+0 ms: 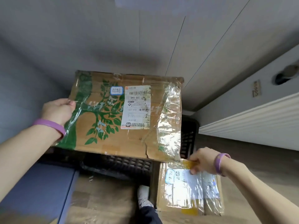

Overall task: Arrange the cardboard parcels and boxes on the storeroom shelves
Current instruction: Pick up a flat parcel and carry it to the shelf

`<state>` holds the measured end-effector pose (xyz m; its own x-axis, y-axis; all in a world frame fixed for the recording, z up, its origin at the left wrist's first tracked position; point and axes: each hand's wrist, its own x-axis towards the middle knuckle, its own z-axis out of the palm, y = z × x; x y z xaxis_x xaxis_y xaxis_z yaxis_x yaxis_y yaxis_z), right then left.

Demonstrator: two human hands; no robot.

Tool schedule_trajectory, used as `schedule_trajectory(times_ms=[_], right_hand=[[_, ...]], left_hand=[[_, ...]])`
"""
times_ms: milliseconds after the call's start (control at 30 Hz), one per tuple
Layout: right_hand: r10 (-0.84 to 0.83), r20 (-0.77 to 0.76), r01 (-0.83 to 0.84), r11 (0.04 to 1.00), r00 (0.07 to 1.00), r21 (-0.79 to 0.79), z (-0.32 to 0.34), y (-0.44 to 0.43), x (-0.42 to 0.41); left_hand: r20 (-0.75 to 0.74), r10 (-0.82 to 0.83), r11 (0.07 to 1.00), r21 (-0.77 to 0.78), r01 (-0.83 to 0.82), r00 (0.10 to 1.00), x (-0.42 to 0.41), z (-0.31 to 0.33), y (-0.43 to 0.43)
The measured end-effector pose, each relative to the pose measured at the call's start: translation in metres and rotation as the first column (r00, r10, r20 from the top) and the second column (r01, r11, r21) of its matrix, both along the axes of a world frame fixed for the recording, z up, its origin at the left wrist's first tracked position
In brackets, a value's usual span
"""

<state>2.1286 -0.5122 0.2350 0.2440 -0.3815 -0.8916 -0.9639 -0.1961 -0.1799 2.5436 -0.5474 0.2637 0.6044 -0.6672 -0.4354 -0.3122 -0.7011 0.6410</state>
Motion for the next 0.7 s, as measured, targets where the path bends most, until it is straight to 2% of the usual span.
schedule_trajectory(times_ms=[167,267,333,467,600,700], right_hand=[[0.011,-0.036,-0.013,0.998,0.999,-0.054,0.062,0.0,-0.03],[-0.055,0.006,0.055,0.99,0.998,-0.131,0.08,-0.011,-0.04],[-0.067,0.029,0.071,0.985,0.997,-0.16,0.08,-0.021,-0.042],[-0.014,-0.023,0.01,0.986,1.0,-0.165,0.062,-0.038,-0.044],[-0.121,0.054,0.129,0.973,0.991,-0.19,0.043,-0.056,-0.045],[-0.142,0.098,0.16,0.965,0.985,-0.21,0.028,-0.073,-0.032]], left_hand=[[0.05,0.068,0.998,-0.005,-0.068,0.996,0.021,-0.004,0.0],[0.068,0.126,0.992,-0.015,-0.125,0.99,0.011,-0.012,0.005],[0.076,0.138,0.99,-0.026,-0.137,0.987,-0.006,-0.022,0.009],[0.096,0.09,0.996,0.021,-0.092,0.991,-0.034,-0.068,0.017],[0.111,0.077,0.994,0.064,-0.084,0.991,-0.039,-0.108,0.022],[0.053,0.091,0.994,0.061,-0.094,0.994,-0.046,-0.129,0.023]])
